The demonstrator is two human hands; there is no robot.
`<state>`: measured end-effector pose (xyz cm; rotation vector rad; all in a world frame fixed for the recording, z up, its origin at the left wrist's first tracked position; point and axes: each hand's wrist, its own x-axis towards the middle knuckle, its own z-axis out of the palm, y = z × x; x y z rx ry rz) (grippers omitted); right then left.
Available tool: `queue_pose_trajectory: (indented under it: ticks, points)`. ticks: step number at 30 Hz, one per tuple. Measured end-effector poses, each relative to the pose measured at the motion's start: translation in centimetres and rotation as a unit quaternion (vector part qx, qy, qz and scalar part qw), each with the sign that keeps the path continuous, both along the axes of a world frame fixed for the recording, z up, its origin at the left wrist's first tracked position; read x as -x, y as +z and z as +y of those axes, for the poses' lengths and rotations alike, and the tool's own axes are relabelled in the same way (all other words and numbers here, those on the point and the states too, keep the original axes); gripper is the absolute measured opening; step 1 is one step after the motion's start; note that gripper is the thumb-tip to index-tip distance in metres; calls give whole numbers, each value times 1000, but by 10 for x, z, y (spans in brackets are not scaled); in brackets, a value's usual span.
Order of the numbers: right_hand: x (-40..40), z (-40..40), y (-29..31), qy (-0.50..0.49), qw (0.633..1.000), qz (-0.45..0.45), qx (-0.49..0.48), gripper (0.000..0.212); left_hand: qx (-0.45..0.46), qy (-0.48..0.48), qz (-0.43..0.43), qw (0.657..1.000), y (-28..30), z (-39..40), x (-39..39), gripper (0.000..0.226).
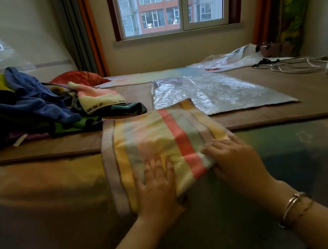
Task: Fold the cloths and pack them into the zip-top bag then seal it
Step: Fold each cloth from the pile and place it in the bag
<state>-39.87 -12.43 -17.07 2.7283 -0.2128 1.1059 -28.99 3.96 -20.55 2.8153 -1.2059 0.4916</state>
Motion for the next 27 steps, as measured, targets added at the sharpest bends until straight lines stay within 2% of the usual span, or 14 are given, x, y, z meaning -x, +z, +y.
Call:
queue_pose_trajectory:
  ticks: [2,4,7,9,12,13,16,19,22,25,27]
  points:
    - [6,-2,6,-8,1000,-29,-3,15,10,1,-9,1000,8,-2,3,89]
    - [10,-3,9,-30,999,-34,-20,25,34,4,-6,999,19,4,1,74]
    - [13,-16,10,-59,997,-34,-33,33,120,-7,21,993,31,26,-7,55]
    - [15,-23,10,-53,993,-30,-97,33,182,-11,36,983,37,45,-14,44]
    - [18,-32,13,5,952,-71,-297,23,258,-8,109,960,51,74,-31,35]
    - [18,-34,14,30,937,-89,-336,20,285,-14,146,947,56,82,-36,31]
    - [16,-36,19,97,903,-138,-395,12,377,-29,222,899,71,99,-44,20]
    - [16,-31,22,149,871,-188,-429,13,400,-60,296,865,84,113,-43,11]
    - [15,-29,22,134,880,-177,-420,6,399,-74,330,852,94,121,-46,4]
    - [5,-35,24,78,901,-149,-401,22,427,-37,338,838,98,119,-62,9]
    - [-8,-39,32,60,917,-140,-370,24,454,-20,335,825,100,111,-75,18]
